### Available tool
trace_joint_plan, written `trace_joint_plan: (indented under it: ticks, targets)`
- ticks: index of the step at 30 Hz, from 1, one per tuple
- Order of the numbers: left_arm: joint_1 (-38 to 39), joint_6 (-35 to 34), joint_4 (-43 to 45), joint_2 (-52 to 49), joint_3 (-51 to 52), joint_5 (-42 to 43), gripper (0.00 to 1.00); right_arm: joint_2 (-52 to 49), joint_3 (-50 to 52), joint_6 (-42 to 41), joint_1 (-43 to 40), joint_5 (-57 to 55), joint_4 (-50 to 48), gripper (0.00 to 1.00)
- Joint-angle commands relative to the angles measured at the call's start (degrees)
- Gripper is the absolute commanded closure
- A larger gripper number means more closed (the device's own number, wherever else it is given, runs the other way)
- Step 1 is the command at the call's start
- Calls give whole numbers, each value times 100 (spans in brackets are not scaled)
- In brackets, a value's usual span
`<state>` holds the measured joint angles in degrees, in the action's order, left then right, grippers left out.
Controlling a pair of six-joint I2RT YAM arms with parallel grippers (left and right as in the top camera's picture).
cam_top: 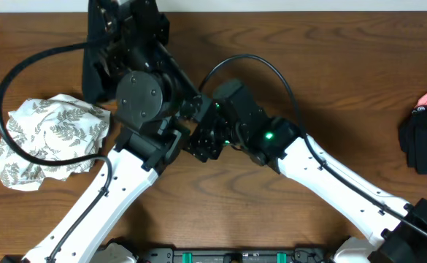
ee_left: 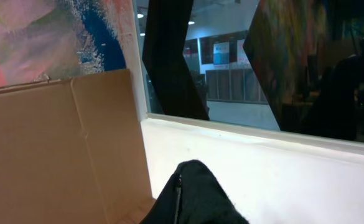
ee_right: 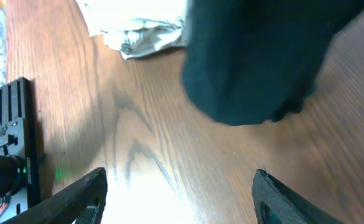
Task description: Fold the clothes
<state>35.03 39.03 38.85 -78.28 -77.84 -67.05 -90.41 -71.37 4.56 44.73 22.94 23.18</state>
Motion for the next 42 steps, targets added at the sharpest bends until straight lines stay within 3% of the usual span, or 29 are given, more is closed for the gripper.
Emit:
trace_joint_plan:
  ticks: [1, 13, 42]
  targets:
    - [-24, -2, 72, 4, -374, -162, 95, -96, 31, -136, 190, -68, -116, 27]
    - [-24, 0, 72, 4, -605, -234, 94, -175, 31, -507, 334, -732, -459, 28]
    - [-24, 42, 72, -330, -1128, -437, 94, -378, 31, -997, 721, -905, -1154, 27]
